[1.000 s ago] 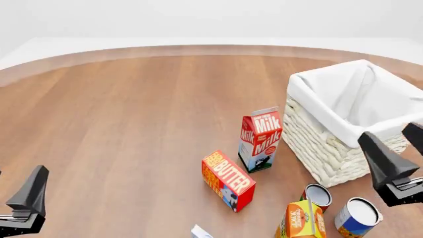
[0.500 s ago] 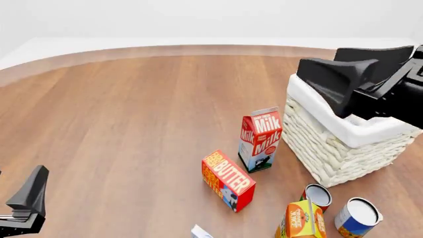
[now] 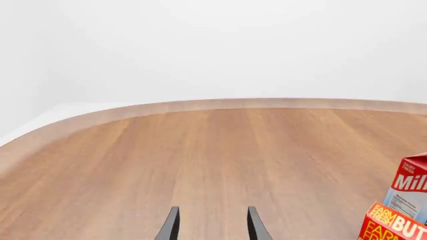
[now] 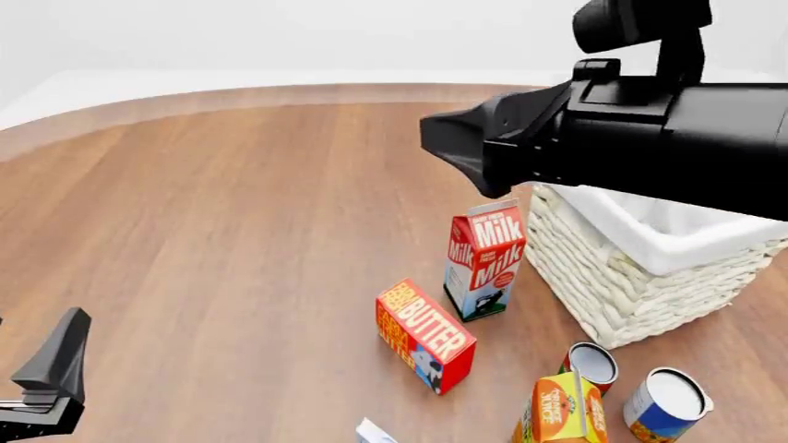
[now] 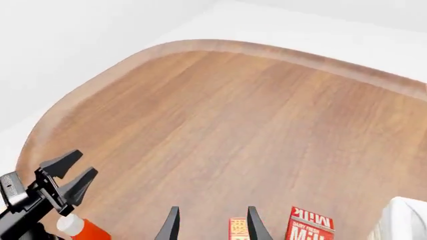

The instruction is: Pick up the cream cheese box and the butter, and put them in the basket.

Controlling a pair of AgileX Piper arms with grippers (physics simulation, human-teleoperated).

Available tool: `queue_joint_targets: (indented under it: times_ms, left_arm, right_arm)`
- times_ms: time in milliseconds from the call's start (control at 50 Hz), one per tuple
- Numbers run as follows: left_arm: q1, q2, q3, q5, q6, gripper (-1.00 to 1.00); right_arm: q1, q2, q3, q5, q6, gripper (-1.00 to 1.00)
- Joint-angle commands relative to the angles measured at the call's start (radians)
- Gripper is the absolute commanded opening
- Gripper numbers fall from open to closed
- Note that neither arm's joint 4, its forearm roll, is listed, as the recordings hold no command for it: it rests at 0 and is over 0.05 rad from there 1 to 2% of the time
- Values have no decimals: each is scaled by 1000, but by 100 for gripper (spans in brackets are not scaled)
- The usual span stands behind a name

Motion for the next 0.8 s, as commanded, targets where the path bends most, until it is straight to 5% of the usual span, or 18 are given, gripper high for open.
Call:
queue_joint_targets:
  times_ms: [20, 300, 800]
  left_arm:
    - [0, 0, 0, 0, 0, 100]
    - [0, 0, 0, 0, 0, 100]
    - [0, 0, 0, 0, 0, 100]
  right_arm:
    - [12, 83, -8, 45, 32, 100]
    - [18, 191, -228, 243, 5, 100]
    - [-19, 196, -112, 276, 35, 100]
